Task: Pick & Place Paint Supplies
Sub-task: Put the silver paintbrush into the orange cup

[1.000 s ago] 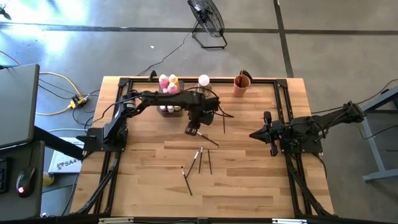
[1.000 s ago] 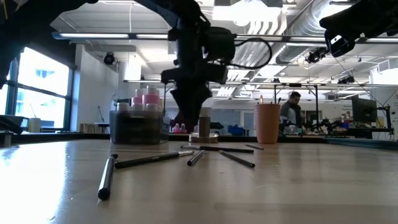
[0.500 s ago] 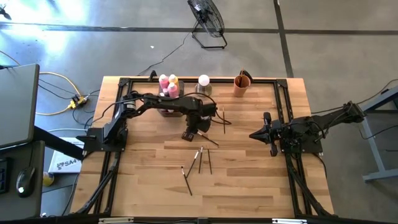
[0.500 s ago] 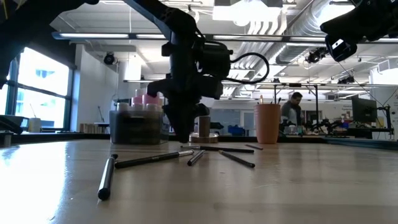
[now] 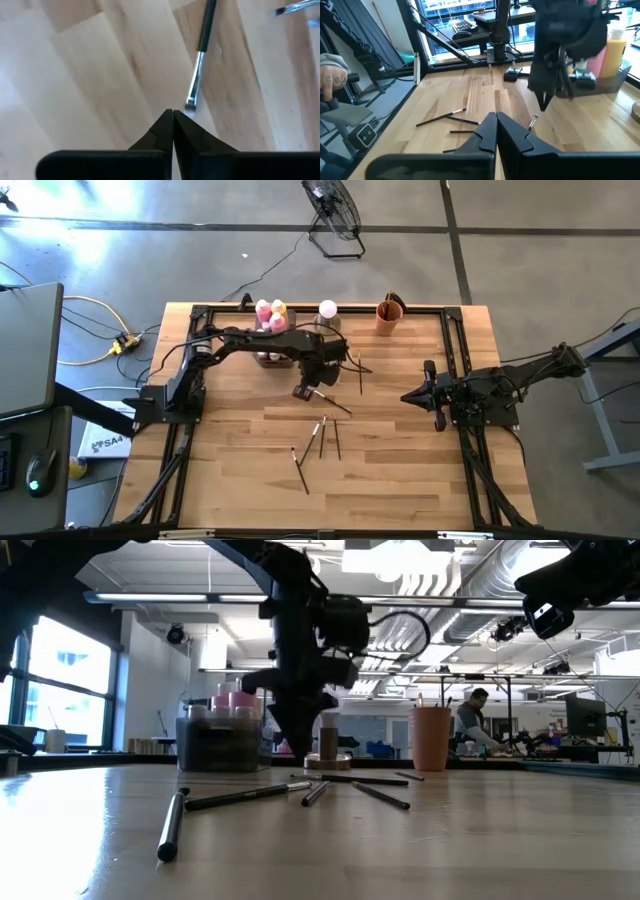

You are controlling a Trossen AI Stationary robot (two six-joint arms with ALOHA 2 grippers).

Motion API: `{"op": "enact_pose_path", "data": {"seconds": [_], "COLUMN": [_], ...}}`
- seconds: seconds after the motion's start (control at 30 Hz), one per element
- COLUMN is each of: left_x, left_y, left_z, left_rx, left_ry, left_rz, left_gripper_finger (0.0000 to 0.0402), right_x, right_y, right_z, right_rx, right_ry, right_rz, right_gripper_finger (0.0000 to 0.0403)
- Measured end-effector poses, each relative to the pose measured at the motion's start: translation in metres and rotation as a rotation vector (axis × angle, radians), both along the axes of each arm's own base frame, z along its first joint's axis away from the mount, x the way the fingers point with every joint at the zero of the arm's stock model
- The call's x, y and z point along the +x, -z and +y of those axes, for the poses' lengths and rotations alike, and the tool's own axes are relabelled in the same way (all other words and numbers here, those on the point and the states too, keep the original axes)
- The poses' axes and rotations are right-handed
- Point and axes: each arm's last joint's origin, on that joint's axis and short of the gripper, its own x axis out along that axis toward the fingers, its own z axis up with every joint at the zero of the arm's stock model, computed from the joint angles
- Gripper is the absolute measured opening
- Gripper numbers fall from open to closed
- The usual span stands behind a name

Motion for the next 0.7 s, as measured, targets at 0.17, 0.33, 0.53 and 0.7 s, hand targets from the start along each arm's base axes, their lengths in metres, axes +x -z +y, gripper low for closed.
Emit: {"op": "enact_pose_path", "data": {"seconds": [0.17, 0.33, 0.53, 0.7], "left_x": [-0.004, -0.021, -0.047, -0.055], "left_y": [-0.027, -0.028, -0.011, -0.003], "left_z": [0.009, 0.017, -0.008, -0.04], "left_rx": [-0.13, -0.119, -0.031, 0.008], "left_ry": [0.033, -0.02, -0.158, -0.139], "left_rz": [-0.18, -0.286, -0.355, -0.468], "left_gripper_finger": [0.0002, 0.0001, 0.0001, 0.0], "right_x": [0.0, 0.002, 0.004, 0.005], "right_y": [0.0, 0.002, 0.003, 0.005], "right_z": [0.0, 0.001, 0.001, 0.002], "right_rx": [0.03, 0.028, 0.02, 0.014], "right_ry": [0.005, 0.006, 0.006, 0.006], "right_rz": [0.004, 0.017, 0.036, 0.046], "right_gripper_finger": [0.0002, 0.0002, 0.0002, 0.0002]}}
